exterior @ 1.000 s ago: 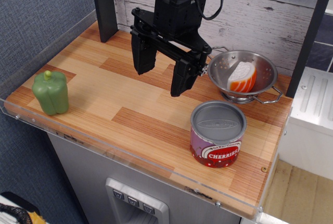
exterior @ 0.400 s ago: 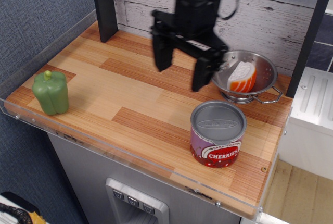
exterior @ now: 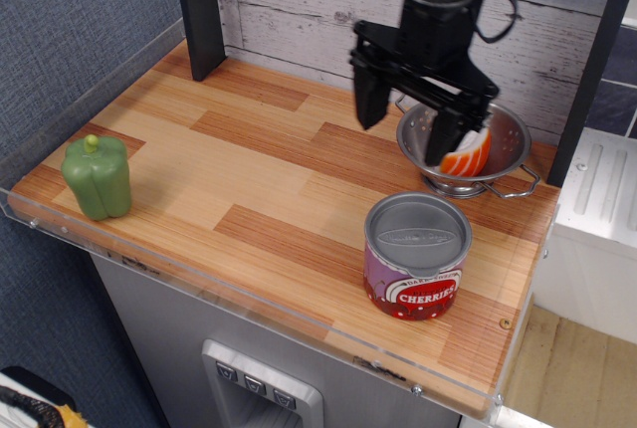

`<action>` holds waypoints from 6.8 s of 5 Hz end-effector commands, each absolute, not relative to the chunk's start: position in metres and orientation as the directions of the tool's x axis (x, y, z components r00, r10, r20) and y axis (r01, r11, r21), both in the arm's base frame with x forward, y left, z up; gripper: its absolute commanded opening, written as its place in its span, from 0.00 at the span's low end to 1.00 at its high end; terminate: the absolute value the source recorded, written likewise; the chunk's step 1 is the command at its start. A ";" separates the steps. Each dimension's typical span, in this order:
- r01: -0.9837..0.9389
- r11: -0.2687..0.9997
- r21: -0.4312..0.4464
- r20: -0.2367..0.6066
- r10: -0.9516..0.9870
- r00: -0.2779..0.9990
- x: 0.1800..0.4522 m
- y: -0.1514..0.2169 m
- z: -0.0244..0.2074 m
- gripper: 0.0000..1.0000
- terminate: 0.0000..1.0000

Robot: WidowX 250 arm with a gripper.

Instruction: Pick up the piece of cake from pot and put it on the table

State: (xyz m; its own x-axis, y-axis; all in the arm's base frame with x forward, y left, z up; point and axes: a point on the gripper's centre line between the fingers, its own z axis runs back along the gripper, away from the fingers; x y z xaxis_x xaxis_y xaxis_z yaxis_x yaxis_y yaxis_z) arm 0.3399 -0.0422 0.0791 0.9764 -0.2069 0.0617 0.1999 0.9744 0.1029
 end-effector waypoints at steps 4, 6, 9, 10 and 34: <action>0.198 0.977 0.081 0.151 -0.208 0.966 0.391 -0.069 0.075 1.00 0.00; 0.209 0.975 0.081 0.134 -0.218 0.967 0.401 -0.072 0.061 1.00 0.00; 0.198 0.977 0.078 0.110 -0.206 0.972 0.403 -0.065 0.051 1.00 0.00; 0.184 0.980 0.076 0.104 -0.192 0.976 0.402 -0.060 0.048 0.00 0.00; -0.311 0.930 0.195 0.168 0.280 0.945 0.384 0.089 0.120 1.00 0.00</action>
